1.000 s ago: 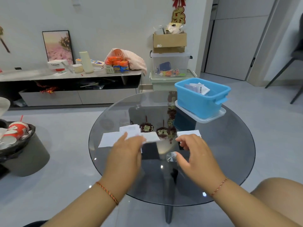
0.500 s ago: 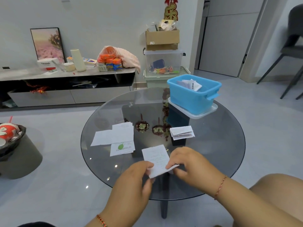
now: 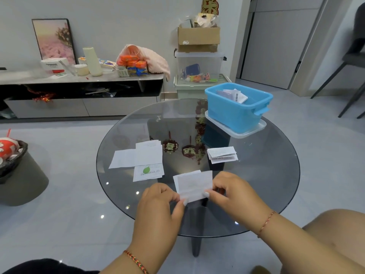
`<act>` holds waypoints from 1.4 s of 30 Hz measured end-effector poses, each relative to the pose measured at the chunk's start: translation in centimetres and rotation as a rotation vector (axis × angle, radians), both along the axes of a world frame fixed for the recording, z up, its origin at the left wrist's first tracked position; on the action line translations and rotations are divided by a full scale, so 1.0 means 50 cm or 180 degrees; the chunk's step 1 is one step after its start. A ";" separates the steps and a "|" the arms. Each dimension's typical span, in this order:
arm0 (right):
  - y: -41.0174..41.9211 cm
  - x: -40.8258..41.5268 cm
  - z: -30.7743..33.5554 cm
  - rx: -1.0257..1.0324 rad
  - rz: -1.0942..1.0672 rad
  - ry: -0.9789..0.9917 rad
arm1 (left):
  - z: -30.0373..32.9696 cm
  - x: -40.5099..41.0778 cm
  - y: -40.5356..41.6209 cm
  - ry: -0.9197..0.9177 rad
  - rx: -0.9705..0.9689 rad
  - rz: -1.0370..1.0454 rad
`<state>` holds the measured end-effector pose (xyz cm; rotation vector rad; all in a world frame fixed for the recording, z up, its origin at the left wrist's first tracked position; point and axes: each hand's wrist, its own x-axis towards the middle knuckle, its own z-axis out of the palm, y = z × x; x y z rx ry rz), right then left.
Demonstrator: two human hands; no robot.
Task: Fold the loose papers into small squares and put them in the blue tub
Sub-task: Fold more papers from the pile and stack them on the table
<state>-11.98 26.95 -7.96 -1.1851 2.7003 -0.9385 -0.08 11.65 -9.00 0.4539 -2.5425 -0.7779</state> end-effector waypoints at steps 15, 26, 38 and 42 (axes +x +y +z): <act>-0.024 0.013 0.010 0.0218 -0.0662 -0.0083 | 0.008 -0.020 0.016 -0.0231 0.0139 0.0601; -0.024 0.010 0.005 0.0096 -0.0732 -0.0131 | 0.007 -0.023 -0.001 -0.0132 -0.0049 0.0133; -0.035 0.008 -0.006 0.0688 0.0552 0.0400 | -0.007 -0.003 -0.011 -0.0513 -0.0741 -0.0798; -0.014 0.024 -0.012 0.0592 0.0644 0.0648 | -0.015 0.019 -0.013 -0.0227 -0.0812 -0.0942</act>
